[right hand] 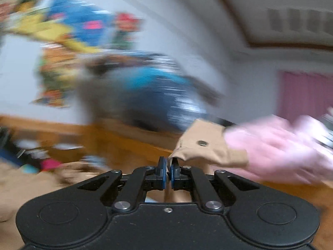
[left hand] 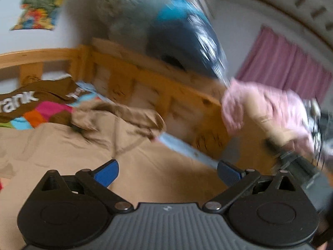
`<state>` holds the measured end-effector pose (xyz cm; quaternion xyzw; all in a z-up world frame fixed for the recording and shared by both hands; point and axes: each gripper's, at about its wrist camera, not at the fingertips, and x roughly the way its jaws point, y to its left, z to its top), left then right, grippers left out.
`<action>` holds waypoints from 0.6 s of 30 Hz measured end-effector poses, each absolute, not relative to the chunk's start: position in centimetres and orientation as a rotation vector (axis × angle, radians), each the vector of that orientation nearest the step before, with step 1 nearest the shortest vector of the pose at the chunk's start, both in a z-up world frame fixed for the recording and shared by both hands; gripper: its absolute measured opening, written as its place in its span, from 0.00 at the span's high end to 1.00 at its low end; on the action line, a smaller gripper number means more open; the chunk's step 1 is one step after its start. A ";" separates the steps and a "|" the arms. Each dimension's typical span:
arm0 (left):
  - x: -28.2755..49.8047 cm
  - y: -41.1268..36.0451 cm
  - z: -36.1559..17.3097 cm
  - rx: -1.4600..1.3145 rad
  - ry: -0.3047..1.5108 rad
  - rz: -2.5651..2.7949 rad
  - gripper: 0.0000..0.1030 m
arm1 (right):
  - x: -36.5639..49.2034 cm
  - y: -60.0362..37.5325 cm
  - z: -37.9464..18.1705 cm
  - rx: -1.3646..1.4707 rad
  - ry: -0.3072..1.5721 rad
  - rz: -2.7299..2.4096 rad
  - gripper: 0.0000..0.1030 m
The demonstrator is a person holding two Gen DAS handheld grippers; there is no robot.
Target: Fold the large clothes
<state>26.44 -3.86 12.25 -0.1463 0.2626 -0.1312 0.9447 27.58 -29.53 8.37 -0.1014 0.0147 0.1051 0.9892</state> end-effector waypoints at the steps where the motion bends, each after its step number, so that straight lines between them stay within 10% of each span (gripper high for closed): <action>1: 26.2 -2.4 12.4 -0.314 0.521 -0.252 0.00 | 27.9 -27.3 8.0 -0.251 0.036 0.276 0.97; 11: 27.3 6.1 5.8 -0.407 0.657 -0.128 0.01 | 26.1 -13.1 -2.8 -0.560 0.342 0.618 0.91; 16: 29.3 5.5 1.6 -0.365 0.768 -0.125 0.01 | 23.0 -16.3 -2.9 -0.422 0.446 0.682 0.40; 18: 30.1 5.2 0.2 -0.340 0.821 -0.088 0.01 | 22.3 -19.2 -2.0 -0.367 0.459 0.662 0.34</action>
